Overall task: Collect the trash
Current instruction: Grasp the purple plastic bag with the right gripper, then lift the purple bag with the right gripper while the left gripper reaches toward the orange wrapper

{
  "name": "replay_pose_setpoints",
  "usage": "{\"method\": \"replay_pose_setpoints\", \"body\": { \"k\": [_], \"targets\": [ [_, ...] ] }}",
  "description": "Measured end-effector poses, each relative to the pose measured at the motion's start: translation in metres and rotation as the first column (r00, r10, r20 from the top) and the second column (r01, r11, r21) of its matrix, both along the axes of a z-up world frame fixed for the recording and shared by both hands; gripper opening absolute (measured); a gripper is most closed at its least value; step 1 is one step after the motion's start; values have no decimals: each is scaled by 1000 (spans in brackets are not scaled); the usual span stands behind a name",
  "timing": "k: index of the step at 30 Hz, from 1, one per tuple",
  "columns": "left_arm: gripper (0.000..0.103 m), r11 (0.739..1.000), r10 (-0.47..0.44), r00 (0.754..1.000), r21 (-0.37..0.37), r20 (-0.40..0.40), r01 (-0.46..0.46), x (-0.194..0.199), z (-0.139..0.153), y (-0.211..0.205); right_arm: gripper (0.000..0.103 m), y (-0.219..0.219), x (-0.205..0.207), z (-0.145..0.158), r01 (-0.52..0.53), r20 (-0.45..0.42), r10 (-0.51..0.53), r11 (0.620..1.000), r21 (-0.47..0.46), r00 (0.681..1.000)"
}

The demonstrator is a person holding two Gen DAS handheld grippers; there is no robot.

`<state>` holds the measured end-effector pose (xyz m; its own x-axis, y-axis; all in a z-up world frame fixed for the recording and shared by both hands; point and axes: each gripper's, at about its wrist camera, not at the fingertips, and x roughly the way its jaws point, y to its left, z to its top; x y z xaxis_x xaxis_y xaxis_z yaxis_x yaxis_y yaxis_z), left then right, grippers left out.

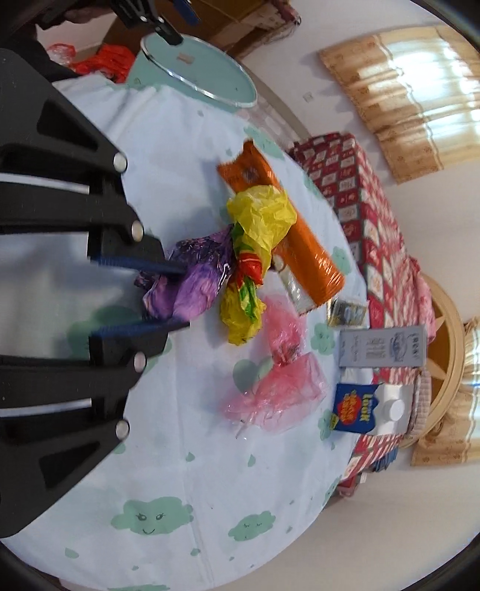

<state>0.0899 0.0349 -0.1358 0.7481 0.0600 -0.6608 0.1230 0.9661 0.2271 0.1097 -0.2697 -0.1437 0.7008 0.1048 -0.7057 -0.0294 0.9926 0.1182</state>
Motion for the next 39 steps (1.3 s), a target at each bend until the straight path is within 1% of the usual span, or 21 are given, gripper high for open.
{"method": "replay_pose_setpoints", "body": {
  "k": [6,13,15,17,18,19,20,21,22,23,24,27,29,30,31,32,33,35,36,37,39],
  "targets": [
    [72,999,-49,999,-14,16,49,4,11,-28,18,-16,-30,11,13,55,-15,999,30,998],
    [72,990,-132,991,-41,20,133,11,17,-84,16,-48,-58,23,31,137,-50,991,131,989],
    [72,989,-143,990,-40,22,144,12,18,-95,16,-45,-56,18,35,115,-43,997,69,992],
    [72,987,-150,989,-47,15,151,13,18,-104,16,-44,-57,14,27,102,-32,999,43,994],
    [72,987,-152,988,-46,15,153,12,17,-106,16,-44,-56,9,27,76,-29,999,28,997],
    [72,987,-154,988,-43,15,155,11,17,-107,18,-44,-54,4,18,41,-18,1000,20,999],
    [72,987,-157,988,-38,12,157,10,15,-109,20,-45,-56,3,11,30,-12,1000,18,999],
    [72,987,-158,987,-36,9,158,9,15,-109,27,-43,-58,1,7,29,-7,1000,10,1000],
    [72,987,-157,988,-30,4,157,8,13,-108,48,-42,-60,1,7,37,-7,1000,-4,999],
    [72,987,-156,988,-27,2,156,8,12,-108,61,-42,-63,2,13,57,-13,1000,-11,998],
    [72,988,-152,988,-24,-1,152,8,11,-106,77,-42,-66,6,20,84,-19,1000,-13,996],
    [72,989,-145,989,-23,-5,145,8,10,-103,77,-38,-60,8,16,89,-13,999,-36,996],
    [72,990,-142,990,-27,-7,142,10,10,-101,77,-33,-51,8,-3,89,9,998,-60,996],
    [72,990,-142,990,-28,-7,142,10,10,-101,76,-31,-44,5,-17,65,21,997,-70,998],
    [72,989,-143,990,-27,-7,143,10,10,-101,66,-29,-35,0,-41,19,42,997,-68,999],
    [72,989,-144,989,-28,-8,144,10,10,-100,52,-27,-27,-8,-83,-38,82,996,-33,996],
    [72,989,-145,989,-29,-8,144,9,10,-100,41,-23,-25,-12,-111,-59,109,994,-15,992],
    [72,989,-143,990,-32,-7,142,10,10,-99,36,-14,-27,-13,-146,-55,143,989,-38,988],
    [72,989,-141,990,-34,-7,141,10,10,-98,32,-13,-29,-11,-151,-49,150,988,-28,987],
    [72,990,-140,990,-35,-6,140,10,10,-97,19,-13,-31,-9,-159,-38,159,987,-6,987],
    [72,990,-136,991,-40,-6,135,11,11,-95,17,-12,-37,-3,-163,5,163,987,11,987]
  ]
}}
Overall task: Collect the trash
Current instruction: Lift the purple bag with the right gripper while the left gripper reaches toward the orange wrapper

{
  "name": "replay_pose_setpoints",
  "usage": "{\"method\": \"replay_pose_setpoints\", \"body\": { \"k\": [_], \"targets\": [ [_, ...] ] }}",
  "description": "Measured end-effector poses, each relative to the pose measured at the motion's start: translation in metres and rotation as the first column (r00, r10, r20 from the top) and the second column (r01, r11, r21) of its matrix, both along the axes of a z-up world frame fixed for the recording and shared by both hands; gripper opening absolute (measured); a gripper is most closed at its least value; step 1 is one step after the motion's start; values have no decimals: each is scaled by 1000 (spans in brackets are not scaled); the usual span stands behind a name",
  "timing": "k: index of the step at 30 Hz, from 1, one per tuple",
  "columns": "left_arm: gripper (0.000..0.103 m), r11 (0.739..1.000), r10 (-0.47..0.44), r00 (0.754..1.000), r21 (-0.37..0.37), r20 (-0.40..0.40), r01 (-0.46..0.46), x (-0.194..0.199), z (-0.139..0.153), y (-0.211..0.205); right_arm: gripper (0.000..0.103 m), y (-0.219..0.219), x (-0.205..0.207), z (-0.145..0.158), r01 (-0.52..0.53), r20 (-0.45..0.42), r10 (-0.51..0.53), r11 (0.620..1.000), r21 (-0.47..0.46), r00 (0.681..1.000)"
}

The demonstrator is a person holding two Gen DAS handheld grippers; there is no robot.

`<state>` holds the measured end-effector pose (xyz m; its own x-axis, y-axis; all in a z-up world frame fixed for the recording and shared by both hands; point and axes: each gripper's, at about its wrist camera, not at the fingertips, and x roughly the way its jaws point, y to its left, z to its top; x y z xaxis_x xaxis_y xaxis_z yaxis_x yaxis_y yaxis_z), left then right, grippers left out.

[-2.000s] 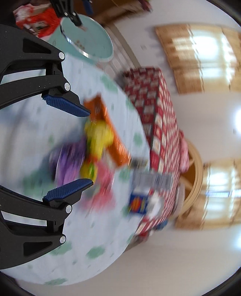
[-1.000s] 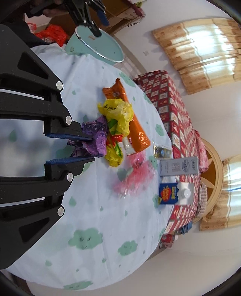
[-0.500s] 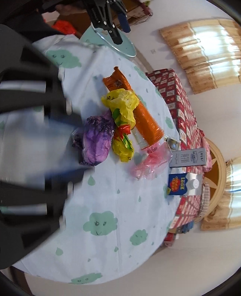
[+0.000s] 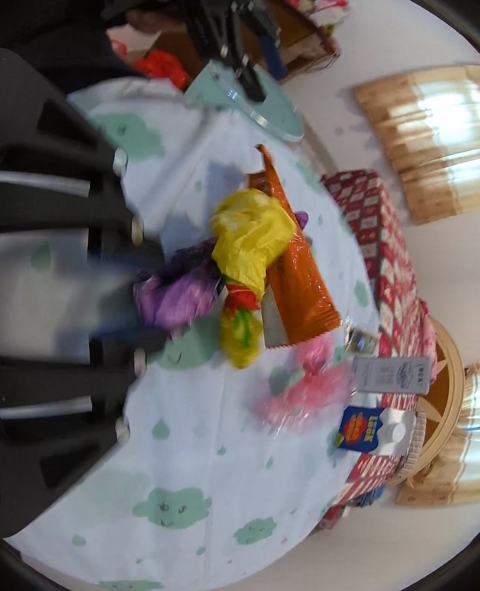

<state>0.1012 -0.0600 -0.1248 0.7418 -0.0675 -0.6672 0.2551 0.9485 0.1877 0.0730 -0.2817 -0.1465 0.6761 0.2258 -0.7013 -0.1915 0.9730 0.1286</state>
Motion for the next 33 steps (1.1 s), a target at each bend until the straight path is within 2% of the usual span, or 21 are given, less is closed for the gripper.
{"method": "replay_pose_setpoints", "body": {
  "k": [5,7,9,13,21,26,30,33],
  "targets": [
    [72,1000,1,1000,-8,10,-1,-1,4,-1,16,4,-9,18,6,103,-12,999,53,995],
    [72,1000,-3,1000,-9,12,3,-1,5,-4,16,9,-6,18,2,89,-7,999,49,996],
    [72,1000,-6,1000,-9,11,6,-2,5,-5,16,13,-4,18,14,81,-15,1000,5,997],
    [73,1000,-11,1000,-12,12,12,-4,6,-4,16,7,-10,23,32,106,-36,998,45,994],
    [73,1000,9,1000,-15,10,-9,-5,8,2,16,31,-16,40,-54,150,46,997,54,988],
    [73,1000,14,1000,-15,12,-14,-5,8,6,16,28,-16,54,-36,184,20,996,87,983],
    [73,1000,15,1000,-12,1,-15,-5,5,5,16,28,-23,67,-35,225,16,996,83,974],
    [73,1000,3,1000,-15,-7,-4,-4,4,0,16,23,-24,71,3,239,-18,998,63,971]
  ]
}}
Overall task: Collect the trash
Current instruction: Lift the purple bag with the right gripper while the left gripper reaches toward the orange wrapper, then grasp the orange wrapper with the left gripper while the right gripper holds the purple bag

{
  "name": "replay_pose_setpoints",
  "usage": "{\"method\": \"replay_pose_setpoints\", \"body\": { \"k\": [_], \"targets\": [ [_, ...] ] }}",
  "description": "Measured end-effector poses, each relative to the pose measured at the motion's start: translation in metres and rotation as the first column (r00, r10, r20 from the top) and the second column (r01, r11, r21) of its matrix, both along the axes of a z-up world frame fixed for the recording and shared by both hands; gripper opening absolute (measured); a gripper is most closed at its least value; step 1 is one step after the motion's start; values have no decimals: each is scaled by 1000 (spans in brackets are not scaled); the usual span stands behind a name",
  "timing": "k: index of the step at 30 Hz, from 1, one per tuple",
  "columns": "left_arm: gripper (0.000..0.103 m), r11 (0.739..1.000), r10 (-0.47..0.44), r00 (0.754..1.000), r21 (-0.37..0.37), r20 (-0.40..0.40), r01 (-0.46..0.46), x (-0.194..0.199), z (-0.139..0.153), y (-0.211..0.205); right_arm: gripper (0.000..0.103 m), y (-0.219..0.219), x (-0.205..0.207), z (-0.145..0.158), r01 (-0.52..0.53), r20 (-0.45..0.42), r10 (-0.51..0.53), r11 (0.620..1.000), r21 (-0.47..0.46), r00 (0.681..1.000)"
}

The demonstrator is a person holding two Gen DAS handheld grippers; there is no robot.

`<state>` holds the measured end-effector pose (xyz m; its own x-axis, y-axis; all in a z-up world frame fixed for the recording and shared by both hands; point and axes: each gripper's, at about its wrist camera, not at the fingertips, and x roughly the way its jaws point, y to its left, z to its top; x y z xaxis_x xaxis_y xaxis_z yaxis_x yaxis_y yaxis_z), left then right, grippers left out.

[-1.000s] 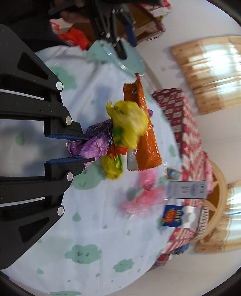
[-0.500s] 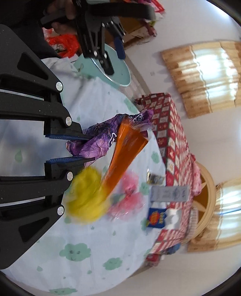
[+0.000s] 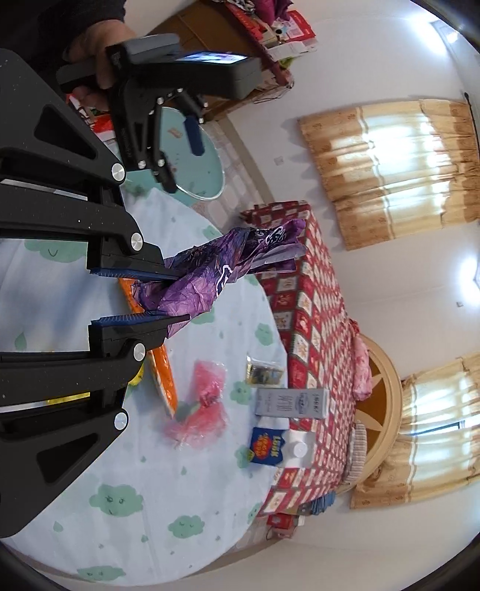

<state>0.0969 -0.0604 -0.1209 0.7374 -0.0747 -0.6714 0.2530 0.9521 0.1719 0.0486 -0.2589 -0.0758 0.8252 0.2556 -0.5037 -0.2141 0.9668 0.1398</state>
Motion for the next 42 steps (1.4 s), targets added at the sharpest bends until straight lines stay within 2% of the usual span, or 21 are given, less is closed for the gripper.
{"method": "replay_pose_setpoints", "body": {
  "k": [4,9,15,17,19,20,21,22,25,36,42],
  "targets": [
    [73,999,-34,999,-11,15,35,-1,4,-12,17,-25,0,-12,115,-6,-115,992,-55,993],
    [73,995,-101,995,-24,18,102,3,5,-43,17,-70,-12,-28,243,-30,-245,968,-55,969],
    [70,980,-196,979,-39,-46,195,17,-16,-88,18,-108,-22,-49,316,-67,-318,948,-38,946],
    [60,971,-238,968,-43,-78,236,21,-23,-102,19,-112,-22,-55,321,-79,-322,947,-26,943],
    [44,959,-282,952,-62,-118,276,24,-29,-112,19,-116,-21,-59,321,-86,-321,947,-15,943],
    [40,956,-292,948,-63,-127,286,24,-31,-115,19,-116,-21,-61,319,-89,-318,948,-7,944],
    [24,954,-299,945,-58,-131,294,24,-32,-118,19,-116,-21,-61,318,-90,-317,948,-4,944],
    [18,951,-308,941,-53,-137,304,24,-34,-120,19,-117,-21,-62,316,-92,-315,949,-1,945],
    [6,947,-322,939,-44,-117,319,19,-29,-119,19,-119,-24,-64,318,-91,-316,948,9,945],
    [5,953,-300,954,-59,-26,298,-12,11,-59,20,-100,-28,-49,298,-61,-297,955,8,953],
    [5,973,-226,974,-40,12,226,-18,18,-18,20,-75,-14,-42,259,-57,-259,966,-11,964]
  ]
}}
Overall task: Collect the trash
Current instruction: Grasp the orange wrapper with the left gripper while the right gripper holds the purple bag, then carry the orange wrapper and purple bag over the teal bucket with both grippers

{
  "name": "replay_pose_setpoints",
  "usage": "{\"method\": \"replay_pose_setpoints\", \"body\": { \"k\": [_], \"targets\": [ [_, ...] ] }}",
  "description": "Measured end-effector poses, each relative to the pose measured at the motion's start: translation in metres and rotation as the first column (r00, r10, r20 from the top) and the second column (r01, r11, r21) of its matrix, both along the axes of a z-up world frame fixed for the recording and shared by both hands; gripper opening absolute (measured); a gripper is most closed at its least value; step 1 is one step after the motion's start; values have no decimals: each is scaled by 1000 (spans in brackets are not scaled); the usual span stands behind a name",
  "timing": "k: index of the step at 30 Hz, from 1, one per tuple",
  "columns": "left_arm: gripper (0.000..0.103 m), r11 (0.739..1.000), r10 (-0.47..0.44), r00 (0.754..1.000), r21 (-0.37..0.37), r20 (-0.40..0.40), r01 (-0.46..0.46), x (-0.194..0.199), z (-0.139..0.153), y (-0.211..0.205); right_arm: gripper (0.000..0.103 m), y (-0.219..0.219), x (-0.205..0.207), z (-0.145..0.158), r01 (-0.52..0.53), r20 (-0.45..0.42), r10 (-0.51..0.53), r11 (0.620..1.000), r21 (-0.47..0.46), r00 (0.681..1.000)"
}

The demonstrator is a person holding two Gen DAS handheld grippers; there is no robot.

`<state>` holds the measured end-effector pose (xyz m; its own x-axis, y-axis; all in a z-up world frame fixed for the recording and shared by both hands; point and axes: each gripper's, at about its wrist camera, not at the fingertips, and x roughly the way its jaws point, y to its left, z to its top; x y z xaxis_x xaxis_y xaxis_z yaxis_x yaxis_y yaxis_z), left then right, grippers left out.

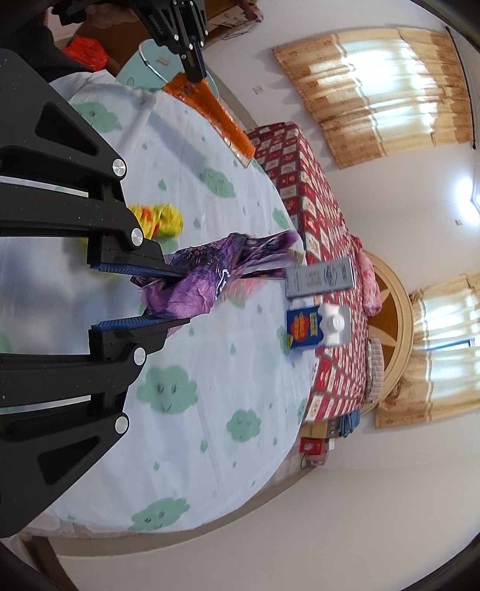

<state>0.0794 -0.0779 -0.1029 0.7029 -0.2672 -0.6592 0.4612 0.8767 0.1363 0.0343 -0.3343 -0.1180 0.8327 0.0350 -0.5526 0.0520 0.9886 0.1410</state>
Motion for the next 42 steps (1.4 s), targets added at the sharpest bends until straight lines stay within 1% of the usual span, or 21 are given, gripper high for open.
{"method": "replay_pose_setpoints", "body": {
  "k": [6,10,12,16,22,24,25,26,27,28,29,30,32,35,37,38,39,40,41,42],
  "targets": [
    [5,996,88,996,-16,21,-88,6,4,34,20,26,20,9,-36,3,37,999,-33,999],
    [5,988,151,986,-14,65,-151,14,7,50,20,43,31,12,-59,4,60,997,-57,998],
    [5,985,172,982,-17,74,-172,17,7,59,19,50,38,13,-70,1,70,995,-65,998],
    [5,980,197,976,-17,88,-197,18,10,72,18,57,44,16,-83,4,84,994,-66,996],
    [5,977,213,973,-13,86,-212,16,9,85,16,70,45,25,-103,31,106,992,-77,994],
    [5,977,215,973,-12,80,-215,16,8,88,16,74,48,24,-127,9,128,989,-74,992],
    [5,976,216,973,-12,78,-215,16,7,88,16,76,51,22,-146,-16,145,987,-71,989],
    [5,976,216,974,-12,76,-215,17,6,89,17,82,54,15,-179,-71,173,980,-85,982],
    [5,976,216,974,-12,74,-215,16,6,90,23,84,54,11,-196,-97,187,976,-95,977],
    [5,976,216,974,-13,73,-215,16,5,91,31,88,54,6,-211,-118,199,972,-104,973],
    [5,976,217,974,-14,72,-216,16,5,92,35,90,52,1,-218,-128,204,969,-114,971],
    [5,976,216,974,-13,73,-216,16,4,92,43,91,52,-5,-217,-139,200,969,-122,970],
    [5,976,218,974,-13,66,-218,16,3,93,44,89,54,-11,-204,-146,187,973,-109,971],
    [5,976,215,975,-6,54,-215,17,-1,93,50,89,58,-15,-192,-139,177,975,-108,974],
    [5,977,212,976,-3,48,-212,17,-4,93,50,91,63,-18,-208,-153,191,973,-100,970],
    [5,978,210,977,-2,46,-210,17,-5,92,49,93,65,-19,-224,-169,206,970,-97,964],
    [5,978,207,977,0,44,-207,17,-6,91,40,97,67,-21,-248,-193,226,964,-98,955],
    [5,979,205,978,1,42,-206,16,-7,91,24,99,68,-21,-258,-205,233,960,-105,951],
    [5,979,204,978,1,40,-204,16,-7,91,23,103,67,-22,-268,-210,240,957,-115,948],
    [5,979,203,978,-1,39,-203,16,-7,91,19,106,65,-22,-276,-209,248,954,-117,946]
  ]
}}
